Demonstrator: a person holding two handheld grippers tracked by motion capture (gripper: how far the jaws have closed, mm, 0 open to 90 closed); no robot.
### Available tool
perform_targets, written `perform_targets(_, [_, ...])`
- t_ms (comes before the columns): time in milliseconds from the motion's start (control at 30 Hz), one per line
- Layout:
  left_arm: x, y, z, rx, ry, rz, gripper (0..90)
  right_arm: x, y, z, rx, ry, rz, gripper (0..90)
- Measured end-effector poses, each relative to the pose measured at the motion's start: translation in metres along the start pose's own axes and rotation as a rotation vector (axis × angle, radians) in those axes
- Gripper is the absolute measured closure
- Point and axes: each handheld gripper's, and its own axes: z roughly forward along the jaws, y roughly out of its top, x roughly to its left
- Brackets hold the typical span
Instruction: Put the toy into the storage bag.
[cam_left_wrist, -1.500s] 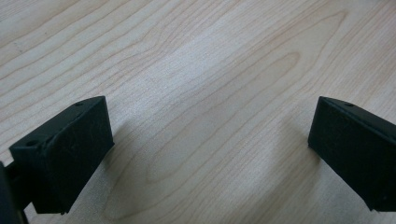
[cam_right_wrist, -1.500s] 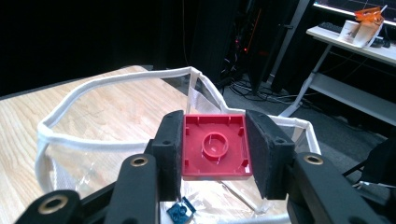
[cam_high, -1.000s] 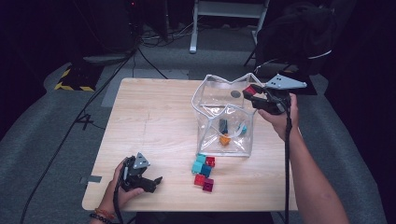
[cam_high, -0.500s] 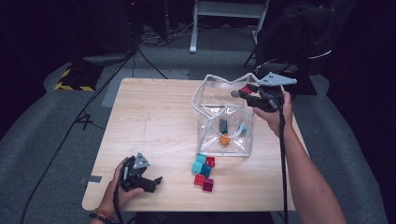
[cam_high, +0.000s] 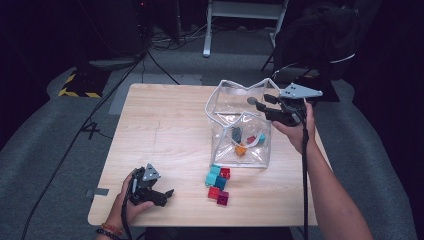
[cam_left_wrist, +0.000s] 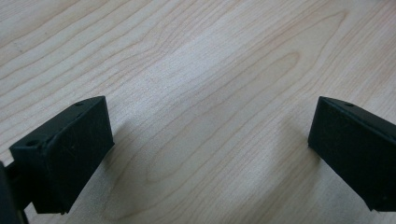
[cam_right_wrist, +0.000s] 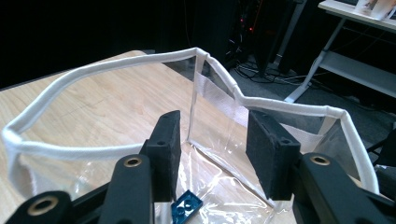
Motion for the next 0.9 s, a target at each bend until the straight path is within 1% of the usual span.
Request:
perform_targets(133, [0.0,0.0,0.0,0.0,0.0,-0.001,0.2,0.002,-0.004,-0.009,-0.01,0.006,-0.004,55.2])
perform_targets(200, [0.0,0.0,0.0,0.0,0.0,0.0,0.1,0.002,-0.005,-0.015,-0.018,0.016,-0.003,53.9])
perform_targets(367, [0.0,0.0,0.0,0.0,0.0,0.0,0.2,0.008,-0.01,-0.031,-0.032,0.057,-0.025,50.6])
perform_targets(467, [0.0,0.0,0.0,0.0,0.0,0.0,0.2,0.014,-0.013,-0.04,-0.043,0.086,-0.044,49.7])
perform_targets(667, [0.0,0.0,0.0,0.0,0.0,0.0,0.1,0.028,-0.019,-0.057,-0.051,0.117,-0.078,48.6])
perform_targets(833, [0.0,0.0,0.0,0.0,0.0,0.0,0.1,0.04,-0.025,-0.066,-0.047,0.149,-0.106,47.7])
perform_targets(900, [0.0,0.0,0.0,0.0,0.0,0.0,0.1,0.045,-0.03,-0.068,-0.048,0.164,-0.111,47.5])
